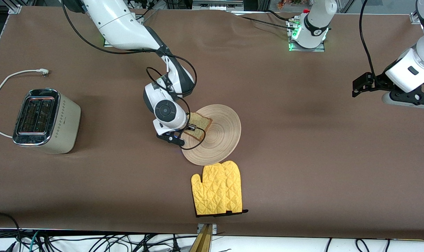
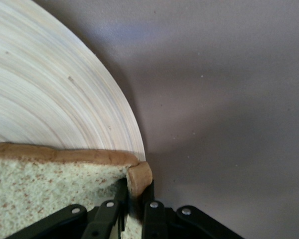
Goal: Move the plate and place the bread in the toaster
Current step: 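Lift the bread off the plate and carry it to the toaster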
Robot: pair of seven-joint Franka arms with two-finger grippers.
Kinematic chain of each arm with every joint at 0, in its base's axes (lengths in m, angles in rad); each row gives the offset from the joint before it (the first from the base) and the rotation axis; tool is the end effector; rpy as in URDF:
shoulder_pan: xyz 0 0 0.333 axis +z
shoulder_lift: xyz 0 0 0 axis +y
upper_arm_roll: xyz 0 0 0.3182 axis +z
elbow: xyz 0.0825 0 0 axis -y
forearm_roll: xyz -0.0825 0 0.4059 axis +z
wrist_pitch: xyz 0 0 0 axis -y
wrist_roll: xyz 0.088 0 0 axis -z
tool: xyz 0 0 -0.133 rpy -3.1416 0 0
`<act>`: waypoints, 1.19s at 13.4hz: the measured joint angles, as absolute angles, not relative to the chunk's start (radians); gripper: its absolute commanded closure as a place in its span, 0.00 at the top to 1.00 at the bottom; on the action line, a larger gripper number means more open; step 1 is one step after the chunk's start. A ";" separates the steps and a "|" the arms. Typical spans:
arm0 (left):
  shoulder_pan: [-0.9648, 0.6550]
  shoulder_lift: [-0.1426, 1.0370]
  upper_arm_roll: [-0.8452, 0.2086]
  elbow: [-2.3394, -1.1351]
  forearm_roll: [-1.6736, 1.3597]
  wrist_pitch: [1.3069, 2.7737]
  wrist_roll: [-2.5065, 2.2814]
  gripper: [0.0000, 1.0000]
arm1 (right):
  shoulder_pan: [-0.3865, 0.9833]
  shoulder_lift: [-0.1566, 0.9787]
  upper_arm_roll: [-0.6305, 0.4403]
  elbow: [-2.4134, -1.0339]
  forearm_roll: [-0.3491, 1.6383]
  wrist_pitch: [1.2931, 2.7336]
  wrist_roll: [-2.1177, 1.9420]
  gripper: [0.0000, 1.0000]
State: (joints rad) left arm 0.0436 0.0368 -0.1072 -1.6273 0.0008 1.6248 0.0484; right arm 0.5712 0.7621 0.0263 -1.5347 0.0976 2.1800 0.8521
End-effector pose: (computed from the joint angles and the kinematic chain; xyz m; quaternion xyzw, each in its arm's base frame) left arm 0.5875 -0.0364 0.5560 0.9982 -0.0560 -0.0196 0.0014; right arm 0.5848 0.4025 0.1566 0.9843 -0.1595 -0.0752 0.0030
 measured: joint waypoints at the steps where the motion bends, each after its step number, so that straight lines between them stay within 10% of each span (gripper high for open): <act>1: 0.044 0.037 -0.107 -1.627 0.001 1.623 0.047 1.00 | 0.571 0.762 0.026 -1.533 0.092 2.178 0.851 0.00; 16: 0.044 0.037 -0.107 -1.627 0.001 1.618 0.046 1.00 | 0.348 0.634 0.002 -1.252 0.082 1.626 0.514 0.00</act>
